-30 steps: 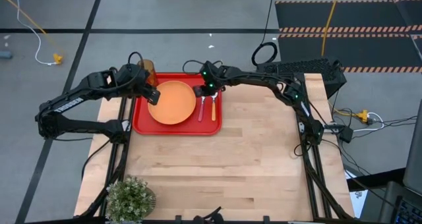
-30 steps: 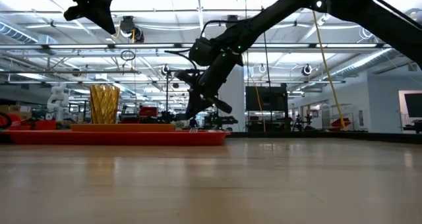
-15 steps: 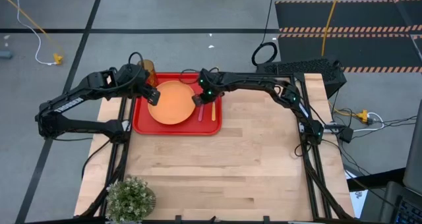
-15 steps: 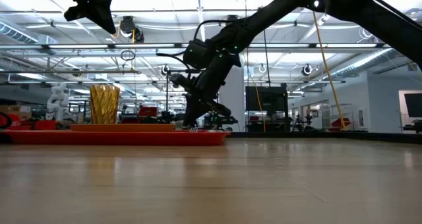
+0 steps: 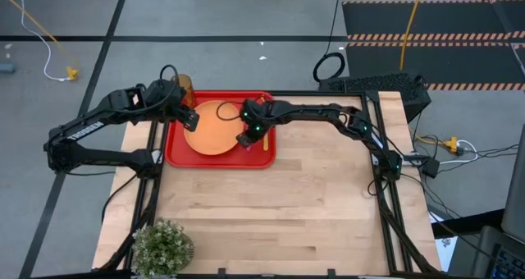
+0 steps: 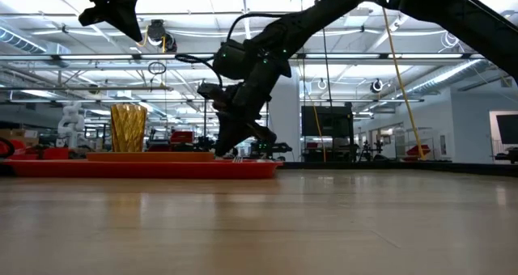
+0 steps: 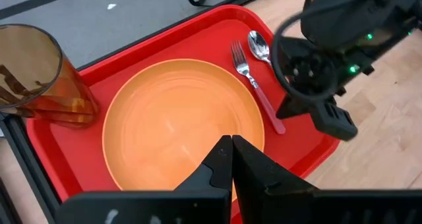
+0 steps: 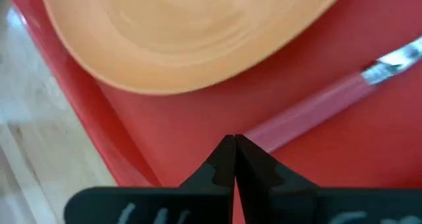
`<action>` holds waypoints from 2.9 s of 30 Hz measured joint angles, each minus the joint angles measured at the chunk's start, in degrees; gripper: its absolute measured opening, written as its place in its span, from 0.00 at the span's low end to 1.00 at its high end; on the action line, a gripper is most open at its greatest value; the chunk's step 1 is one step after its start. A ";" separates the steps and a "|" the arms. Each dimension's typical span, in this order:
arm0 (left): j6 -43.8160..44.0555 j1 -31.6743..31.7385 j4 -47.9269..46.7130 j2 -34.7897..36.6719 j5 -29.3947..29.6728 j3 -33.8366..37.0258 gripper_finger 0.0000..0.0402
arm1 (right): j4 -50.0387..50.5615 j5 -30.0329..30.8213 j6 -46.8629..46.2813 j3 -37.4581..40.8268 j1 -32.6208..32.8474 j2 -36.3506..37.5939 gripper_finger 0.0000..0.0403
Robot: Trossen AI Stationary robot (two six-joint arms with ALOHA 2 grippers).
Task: Pick and place plate/cup/fork/spoon on tray
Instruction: Adjust the pink fork, then return to Home Position
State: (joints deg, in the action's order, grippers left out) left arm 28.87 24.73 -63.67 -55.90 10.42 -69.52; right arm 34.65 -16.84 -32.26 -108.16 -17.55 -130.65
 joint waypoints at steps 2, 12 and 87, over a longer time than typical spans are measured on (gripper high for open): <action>-0.03 0.00 -0.01 0.00 0.00 0.00 0.01 | -0.13 0.02 0.08 0.00 0.80 0.00 0.00; -0.55 0.00 0.01 0.00 0.01 0.00 0.01 | -0.98 1.81 0.64 0.54 2.99 0.00 0.00; -31.42 0.27 1.94 2.70 -0.25 0.00 0.01 | -3.17 -4.21 27.56 9.33 -0.62 32.92 0.00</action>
State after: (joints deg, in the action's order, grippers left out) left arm -2.55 25.00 -61.73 -53.19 10.17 -69.52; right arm 31.48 -21.05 -4.70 -98.83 -18.17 -97.73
